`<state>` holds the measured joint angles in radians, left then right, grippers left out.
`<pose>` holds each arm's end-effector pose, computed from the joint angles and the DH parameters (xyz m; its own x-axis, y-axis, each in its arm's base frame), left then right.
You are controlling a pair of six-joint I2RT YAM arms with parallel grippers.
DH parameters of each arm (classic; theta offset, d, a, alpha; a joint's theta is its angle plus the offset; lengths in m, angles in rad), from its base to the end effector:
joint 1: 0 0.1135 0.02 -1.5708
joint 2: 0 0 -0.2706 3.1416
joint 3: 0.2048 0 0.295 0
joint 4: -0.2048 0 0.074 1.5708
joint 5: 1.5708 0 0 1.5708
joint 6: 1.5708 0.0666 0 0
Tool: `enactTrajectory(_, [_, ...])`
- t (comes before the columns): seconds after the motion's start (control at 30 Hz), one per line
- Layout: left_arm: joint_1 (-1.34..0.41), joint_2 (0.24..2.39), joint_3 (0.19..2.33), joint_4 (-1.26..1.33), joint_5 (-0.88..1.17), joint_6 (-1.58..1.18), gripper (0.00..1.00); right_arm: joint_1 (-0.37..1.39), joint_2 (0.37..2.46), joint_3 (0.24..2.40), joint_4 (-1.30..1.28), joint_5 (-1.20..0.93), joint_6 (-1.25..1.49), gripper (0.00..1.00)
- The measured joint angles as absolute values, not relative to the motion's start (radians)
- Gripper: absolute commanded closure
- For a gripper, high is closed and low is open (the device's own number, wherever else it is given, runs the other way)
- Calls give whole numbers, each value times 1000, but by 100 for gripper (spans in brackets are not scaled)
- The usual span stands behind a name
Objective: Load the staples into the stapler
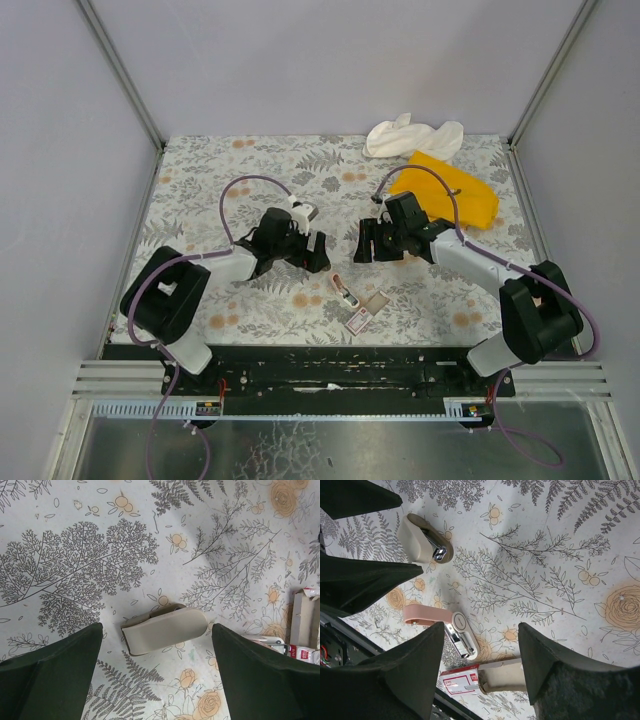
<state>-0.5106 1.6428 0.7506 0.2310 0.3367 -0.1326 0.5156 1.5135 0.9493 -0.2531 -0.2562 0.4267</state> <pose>0.3168 -0.2027 0.1122 -0.6221 0.2054 -0.7555 0.6119 0.7296 -0.3054 0.3182 0.1998 0.1789 -0.8374 -0.0144 -0.5464 -0.3089 0.8371 0.4514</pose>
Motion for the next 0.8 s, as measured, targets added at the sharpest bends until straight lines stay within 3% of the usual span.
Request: enactTrajectory(0.8, [-511, 1752, 858, 216, 257, -97, 11, 516, 1437, 949, -259, -256, 446, 31])
